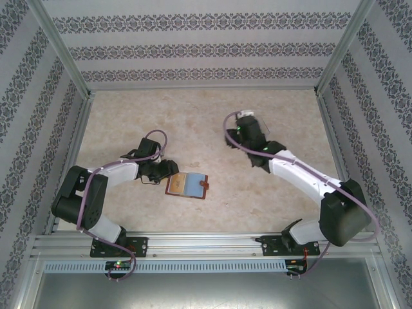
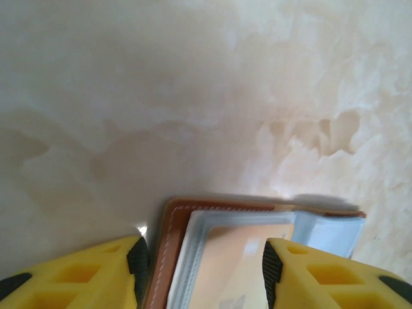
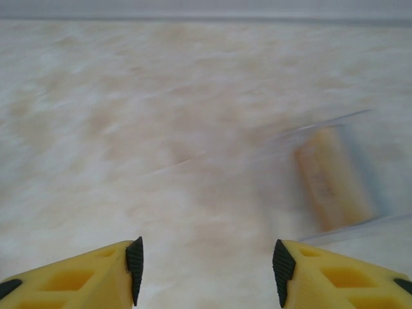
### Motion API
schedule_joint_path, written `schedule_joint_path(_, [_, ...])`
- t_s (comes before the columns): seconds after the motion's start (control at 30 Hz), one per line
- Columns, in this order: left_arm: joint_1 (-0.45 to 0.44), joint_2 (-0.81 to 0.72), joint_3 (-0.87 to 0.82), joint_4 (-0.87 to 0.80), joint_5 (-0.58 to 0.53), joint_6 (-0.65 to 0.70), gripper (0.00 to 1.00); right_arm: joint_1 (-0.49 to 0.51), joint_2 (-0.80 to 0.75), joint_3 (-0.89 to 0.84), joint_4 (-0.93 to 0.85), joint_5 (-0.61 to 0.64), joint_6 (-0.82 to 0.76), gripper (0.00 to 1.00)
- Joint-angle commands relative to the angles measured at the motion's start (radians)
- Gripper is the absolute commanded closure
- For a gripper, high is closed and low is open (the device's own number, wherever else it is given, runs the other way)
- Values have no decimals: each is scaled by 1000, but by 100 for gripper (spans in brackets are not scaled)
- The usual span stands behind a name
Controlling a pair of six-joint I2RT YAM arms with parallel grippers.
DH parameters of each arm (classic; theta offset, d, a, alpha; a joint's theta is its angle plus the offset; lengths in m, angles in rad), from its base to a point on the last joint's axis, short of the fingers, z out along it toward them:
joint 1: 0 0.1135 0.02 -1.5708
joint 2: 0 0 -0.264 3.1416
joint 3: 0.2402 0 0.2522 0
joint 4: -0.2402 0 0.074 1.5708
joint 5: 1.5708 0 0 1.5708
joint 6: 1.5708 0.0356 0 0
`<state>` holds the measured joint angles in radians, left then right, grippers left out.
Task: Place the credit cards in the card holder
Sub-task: Pick up the credit card from the storage box.
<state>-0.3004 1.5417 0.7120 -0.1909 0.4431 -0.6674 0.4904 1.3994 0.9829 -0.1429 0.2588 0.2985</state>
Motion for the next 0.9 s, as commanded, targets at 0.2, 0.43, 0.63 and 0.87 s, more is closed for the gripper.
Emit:
schedule_joint_path(0.2, [-9,-103,73,-222,-90,101,37,-266,177,187,-207,-198,-268,26])
schedule_joint_path(0.43, [-3,-215,108,-333,-223,176,23,-369,356,323,-291,-316,-295,27])
schedule_joint_path(0.63, [5,-250,109,-365,-242,195,22,-356,484,442,-342,-339,-358,27])
schedule_joint_path(0.87, [7,-251,84,-336,-232,167,23,-349,567,504,-373,-213,-410,31])
